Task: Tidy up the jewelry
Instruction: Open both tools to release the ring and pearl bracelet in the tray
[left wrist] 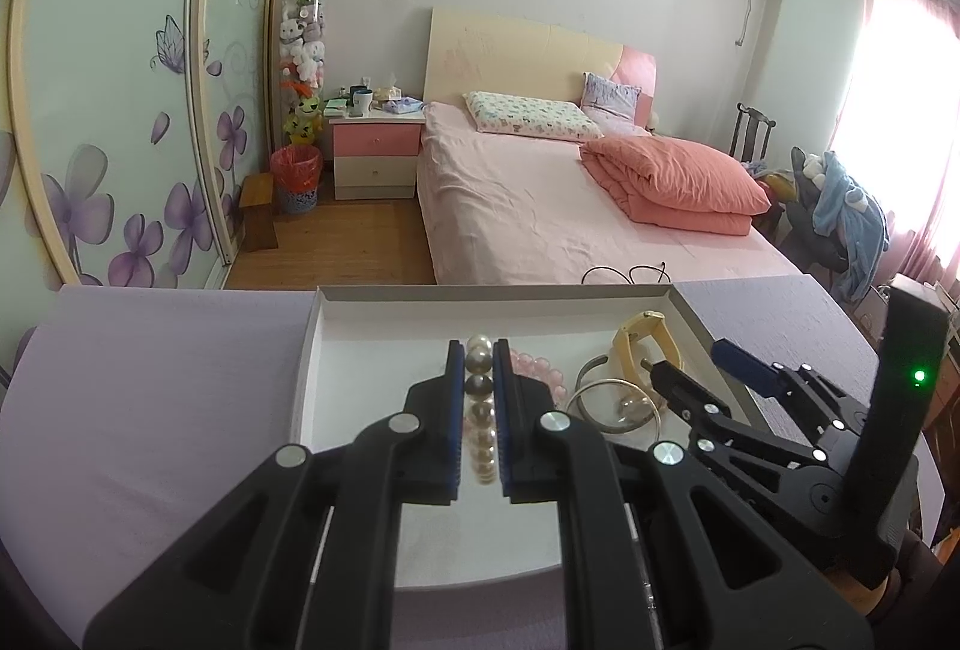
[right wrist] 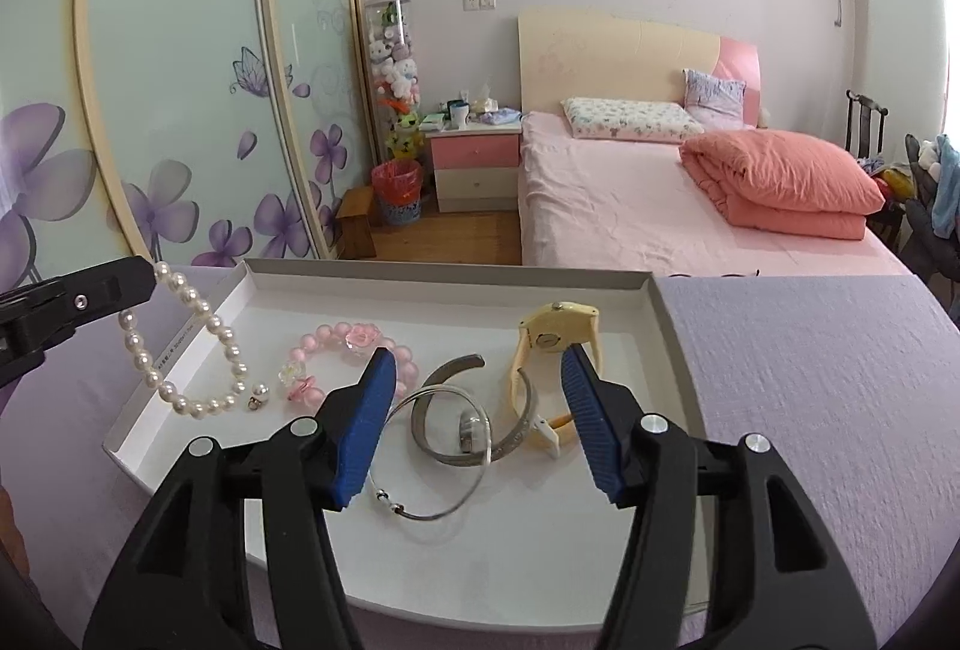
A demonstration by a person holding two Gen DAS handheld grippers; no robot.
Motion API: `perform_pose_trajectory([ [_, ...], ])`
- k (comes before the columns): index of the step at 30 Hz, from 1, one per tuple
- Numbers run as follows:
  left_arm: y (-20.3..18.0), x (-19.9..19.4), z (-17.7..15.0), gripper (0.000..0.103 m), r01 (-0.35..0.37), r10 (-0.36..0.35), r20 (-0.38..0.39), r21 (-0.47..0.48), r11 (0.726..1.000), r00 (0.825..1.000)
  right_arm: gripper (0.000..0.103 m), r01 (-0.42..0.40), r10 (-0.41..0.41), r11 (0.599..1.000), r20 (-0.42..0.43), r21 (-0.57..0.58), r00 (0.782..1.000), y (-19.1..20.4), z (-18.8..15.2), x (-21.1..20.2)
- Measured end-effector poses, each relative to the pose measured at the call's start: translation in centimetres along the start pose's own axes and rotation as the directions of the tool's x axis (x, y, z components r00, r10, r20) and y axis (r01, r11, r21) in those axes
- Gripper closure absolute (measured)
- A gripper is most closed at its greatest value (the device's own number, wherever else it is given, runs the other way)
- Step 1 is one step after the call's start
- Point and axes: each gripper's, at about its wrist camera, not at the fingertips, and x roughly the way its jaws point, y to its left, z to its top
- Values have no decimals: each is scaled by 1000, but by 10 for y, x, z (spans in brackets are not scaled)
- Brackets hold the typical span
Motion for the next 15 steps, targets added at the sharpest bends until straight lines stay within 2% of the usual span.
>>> perform_pose_trajectory([
  [15, 1, 20, -2, 94, -8, 8, -21, -10, 1000, 1000, 43, 16, -15, 999, -12, 28, 1000, -19, -7, -4],
])
